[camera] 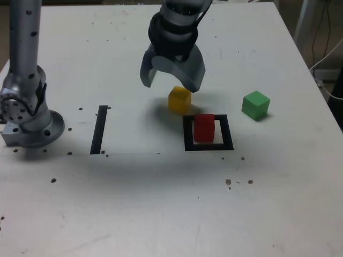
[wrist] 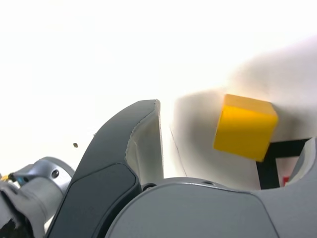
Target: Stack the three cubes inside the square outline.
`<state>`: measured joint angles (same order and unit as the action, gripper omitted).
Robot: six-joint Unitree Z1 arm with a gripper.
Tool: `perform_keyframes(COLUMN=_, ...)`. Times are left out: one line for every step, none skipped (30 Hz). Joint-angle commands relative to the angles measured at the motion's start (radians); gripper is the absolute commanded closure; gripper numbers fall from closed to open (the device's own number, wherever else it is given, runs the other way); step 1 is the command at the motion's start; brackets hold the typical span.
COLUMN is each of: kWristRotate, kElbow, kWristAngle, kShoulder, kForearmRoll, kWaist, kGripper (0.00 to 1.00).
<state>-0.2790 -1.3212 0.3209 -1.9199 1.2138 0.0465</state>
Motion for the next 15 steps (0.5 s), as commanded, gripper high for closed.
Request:
perform_keyframes(kWristRotate=-0.003, kElbow=0.01, kWristAngle=-0.002, kShoulder=-0.011, kForearmRoll=-0.023, kWaist=0.005, kGripper=0.02)
perform_keyframes(kWristRotate=-0.004, kElbow=0.017, kWristAngle=-0.004, kShoulder=-0.016, kForearmRoll=-0.035, kWaist=0.008, kGripper=0.02)
perform_keyframes(kWristRotate=-0.006, kElbow=0.023, kWristAngle=-0.006, kShoulder=-0.021, kForearmRoll=-0.047, kWaist=0.011, kGripper=0.02)
perform_keyframes(kWristRotate=-0.009, kElbow=0.029, kWristAngle=-0.009, kShoulder=-0.027, kForearmRoll=-0.058, kWaist=0.016, kGripper=0.03)
perform_keyframes(kWristRotate=-0.012, kElbow=0.035, kWristAngle=-0.013, kShoulder=-0.033, kForearmRoll=-0.068, kWaist=0.022, kGripper=0.03)
perform_keyframes(kWristRotate=-0.017, kElbow=0.039, kWristAngle=-0.016, kShoulder=-0.038, kForearmRoll=-0.079, kWaist=0.027, kGripper=0.04)
perform_keyframes(kWristRotate=-0.022, kElbow=0.044, kWristAngle=-0.019, kShoulder=-0.044, kForearmRoll=-0.089, kWaist=0.033, kGripper=0.04)
perform_keyframes(kWristRotate=-0.028, kElbow=0.048, kWristAngle=-0.022, kShoulder=-0.049, kForearmRoll=-0.099, kWaist=0.039, kGripper=0.05)
perform_keyframes(kWristRotate=-0.036, kElbow=0.052, kWristAngle=-0.025, kShoulder=-0.055, kForearmRoll=-0.112, kWaist=0.045, kGripper=0.06)
perform_keyframes(kWristRotate=-0.043, kElbow=0.055, kWristAngle=-0.027, kShoulder=-0.058, kForearmRoll=-0.122, kWaist=0.049, kGripper=0.07)
perform_keyframes(kWristRotate=-0.05, kElbow=0.059, kWristAngle=-0.029, kShoulder=-0.061, kForearmRoll=-0.132, kWaist=0.053, kGripper=0.09)
perform_keyframes(kWristRotate=-0.057, kElbow=0.062, kWristAngle=-0.029, kShoulder=-0.063, kForearmRoll=-0.143, kWaist=0.055, kGripper=0.1)
perform_keyframes(kWristRotate=-0.063, kElbow=0.065, kWristAngle=-0.03, kShoulder=-0.065, kForearmRoll=-0.152, kWaist=0.057, kGripper=0.12)
perform_keyframes(kWristRotate=-0.07, kElbow=0.067, kWristAngle=-0.03, kShoulder=-0.067, kForearmRoll=-0.161, kWaist=0.058, kGripper=0.14)
perform_keyframes(kWristRotate=-0.077, kElbow=0.069, kWristAngle=-0.032, kShoulder=-0.069, kForearmRoll=-0.168, kWaist=0.059, kGripper=0.16)
